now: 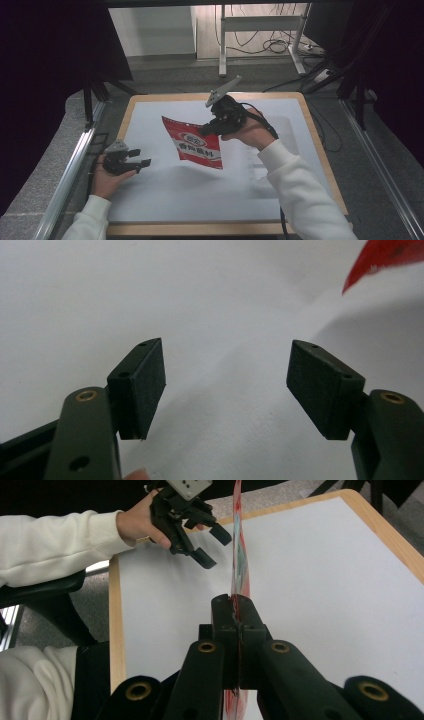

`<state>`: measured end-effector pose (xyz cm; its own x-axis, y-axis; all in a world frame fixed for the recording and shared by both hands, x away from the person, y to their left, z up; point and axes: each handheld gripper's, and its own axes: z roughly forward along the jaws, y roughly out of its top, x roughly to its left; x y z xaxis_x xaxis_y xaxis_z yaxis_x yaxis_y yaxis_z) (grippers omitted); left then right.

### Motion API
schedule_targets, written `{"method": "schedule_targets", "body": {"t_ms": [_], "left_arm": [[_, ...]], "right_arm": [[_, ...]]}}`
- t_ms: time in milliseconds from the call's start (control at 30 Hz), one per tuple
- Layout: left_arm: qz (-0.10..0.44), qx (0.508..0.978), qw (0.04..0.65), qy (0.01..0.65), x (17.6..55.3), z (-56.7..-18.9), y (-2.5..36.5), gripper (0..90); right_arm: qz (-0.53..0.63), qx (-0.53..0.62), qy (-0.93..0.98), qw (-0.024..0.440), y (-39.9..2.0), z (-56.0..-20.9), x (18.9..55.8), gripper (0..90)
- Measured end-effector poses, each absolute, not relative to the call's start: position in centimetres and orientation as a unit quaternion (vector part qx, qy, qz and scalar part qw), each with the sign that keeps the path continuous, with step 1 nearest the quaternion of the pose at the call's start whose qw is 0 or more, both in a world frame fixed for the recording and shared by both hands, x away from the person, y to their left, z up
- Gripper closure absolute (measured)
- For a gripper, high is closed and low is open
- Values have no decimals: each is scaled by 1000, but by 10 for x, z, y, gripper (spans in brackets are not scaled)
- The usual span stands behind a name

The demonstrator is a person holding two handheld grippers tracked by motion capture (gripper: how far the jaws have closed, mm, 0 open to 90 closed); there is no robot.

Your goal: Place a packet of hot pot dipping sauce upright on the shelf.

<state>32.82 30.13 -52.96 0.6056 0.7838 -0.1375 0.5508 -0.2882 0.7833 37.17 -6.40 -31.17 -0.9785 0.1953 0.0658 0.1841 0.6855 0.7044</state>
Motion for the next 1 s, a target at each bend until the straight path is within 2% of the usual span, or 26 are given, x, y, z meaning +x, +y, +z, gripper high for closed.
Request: {"method": "schedule_targets", "body": {"t_ms": [1000], "left_arm": [[139,799,416,412,310,-527,292,304]], "right_arm": [[397,165,901,48,-149,-295,399,896]]}}
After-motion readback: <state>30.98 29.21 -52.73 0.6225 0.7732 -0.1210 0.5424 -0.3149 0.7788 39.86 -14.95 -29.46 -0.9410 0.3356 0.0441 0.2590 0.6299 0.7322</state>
